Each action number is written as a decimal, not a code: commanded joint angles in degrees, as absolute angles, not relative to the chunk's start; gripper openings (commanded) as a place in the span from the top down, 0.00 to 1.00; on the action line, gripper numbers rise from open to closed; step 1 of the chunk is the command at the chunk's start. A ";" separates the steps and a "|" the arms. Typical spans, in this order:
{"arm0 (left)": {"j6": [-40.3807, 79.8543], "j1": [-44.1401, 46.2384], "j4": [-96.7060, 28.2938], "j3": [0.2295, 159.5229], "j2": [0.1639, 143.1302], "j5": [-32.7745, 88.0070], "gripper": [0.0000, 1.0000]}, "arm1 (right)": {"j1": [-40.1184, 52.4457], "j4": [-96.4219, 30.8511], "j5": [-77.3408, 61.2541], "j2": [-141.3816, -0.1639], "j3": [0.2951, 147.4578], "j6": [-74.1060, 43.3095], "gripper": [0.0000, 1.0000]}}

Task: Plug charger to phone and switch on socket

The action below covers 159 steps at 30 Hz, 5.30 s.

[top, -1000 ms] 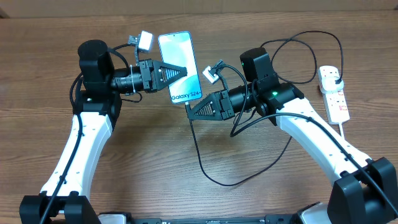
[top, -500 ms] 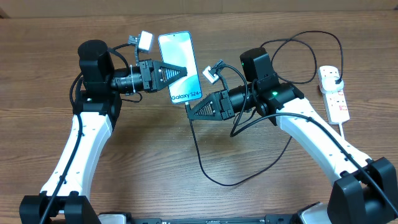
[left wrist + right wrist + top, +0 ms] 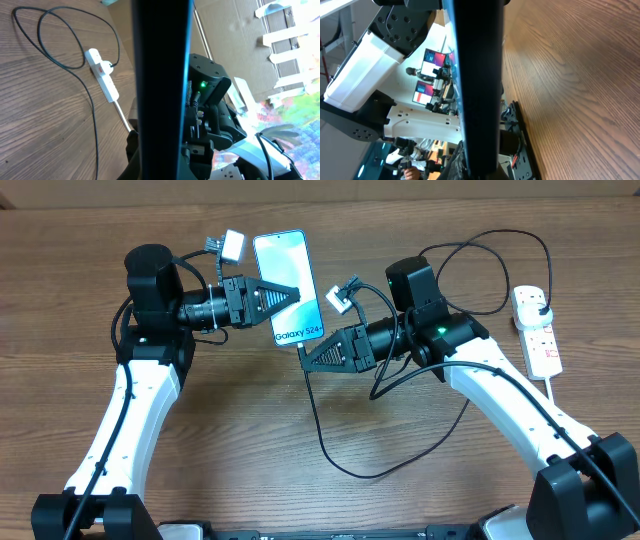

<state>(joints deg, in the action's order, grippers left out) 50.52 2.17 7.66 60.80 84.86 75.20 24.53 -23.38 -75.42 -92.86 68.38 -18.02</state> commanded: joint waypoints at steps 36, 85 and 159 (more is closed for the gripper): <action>49.06 2.66 7.51 61.23 84.12 76.47 0.96 | 22.41 -21.50 -73.54 -92.68 68.58 -18.26 0.96; 49.04 2.70 7.07 61.23 84.12 78.48 0.96 | 22.41 -1.72 -65.91 -92.68 68.58 -34.76 0.96; 42.17 4.58 1.04 61.23 84.12 73.12 0.96 | 22.41 -13.78 -70.61 -92.68 68.58 -21.28 0.96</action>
